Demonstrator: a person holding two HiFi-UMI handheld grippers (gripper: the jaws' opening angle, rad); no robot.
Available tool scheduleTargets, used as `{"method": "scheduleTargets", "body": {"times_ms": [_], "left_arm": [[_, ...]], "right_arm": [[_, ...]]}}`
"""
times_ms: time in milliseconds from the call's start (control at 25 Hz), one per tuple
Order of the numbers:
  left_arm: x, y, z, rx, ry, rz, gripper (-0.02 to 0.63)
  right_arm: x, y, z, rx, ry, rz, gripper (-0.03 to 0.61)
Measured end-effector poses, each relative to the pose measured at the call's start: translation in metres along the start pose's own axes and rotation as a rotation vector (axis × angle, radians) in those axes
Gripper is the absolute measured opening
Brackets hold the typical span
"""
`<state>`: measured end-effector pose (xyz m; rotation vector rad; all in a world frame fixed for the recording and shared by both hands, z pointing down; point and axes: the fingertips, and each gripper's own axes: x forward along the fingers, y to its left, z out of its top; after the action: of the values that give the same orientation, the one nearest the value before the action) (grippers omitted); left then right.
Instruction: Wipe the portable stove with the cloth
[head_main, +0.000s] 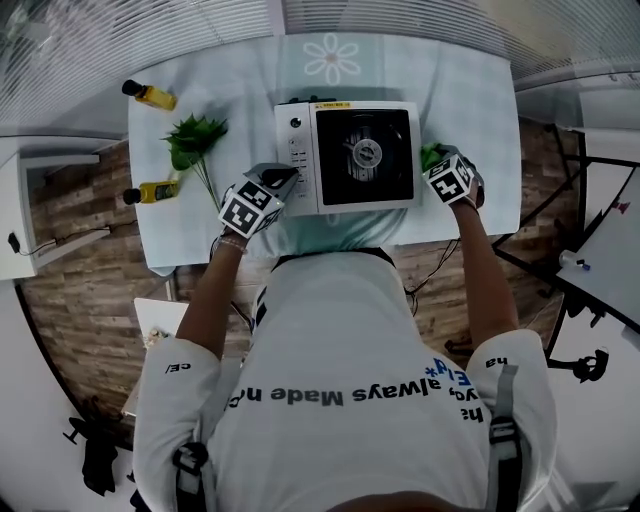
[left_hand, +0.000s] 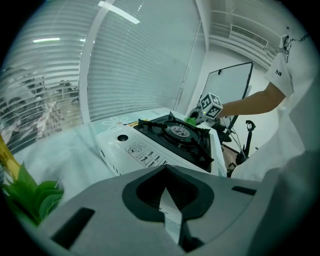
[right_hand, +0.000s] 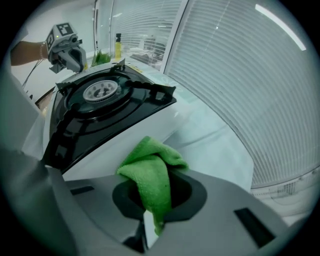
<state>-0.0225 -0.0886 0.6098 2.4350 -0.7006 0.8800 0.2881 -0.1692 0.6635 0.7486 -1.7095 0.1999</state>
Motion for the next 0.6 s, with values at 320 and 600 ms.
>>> {"method": "scheduleTargets", "body": {"times_ms": [320,600], "left_arm": [[0.0,0.001,0.0,-0.013,-0.014,0.01,0.012],[0.0,0.001,0.0,-0.012,-0.037,0.018,0.012]], "right_arm": [[0.023,-0.049,0.041,0.042,-0.021,-0.055,0.023],[0.04,-0.08,0.07,0.009,-0.018,-0.093,0.023]]}}
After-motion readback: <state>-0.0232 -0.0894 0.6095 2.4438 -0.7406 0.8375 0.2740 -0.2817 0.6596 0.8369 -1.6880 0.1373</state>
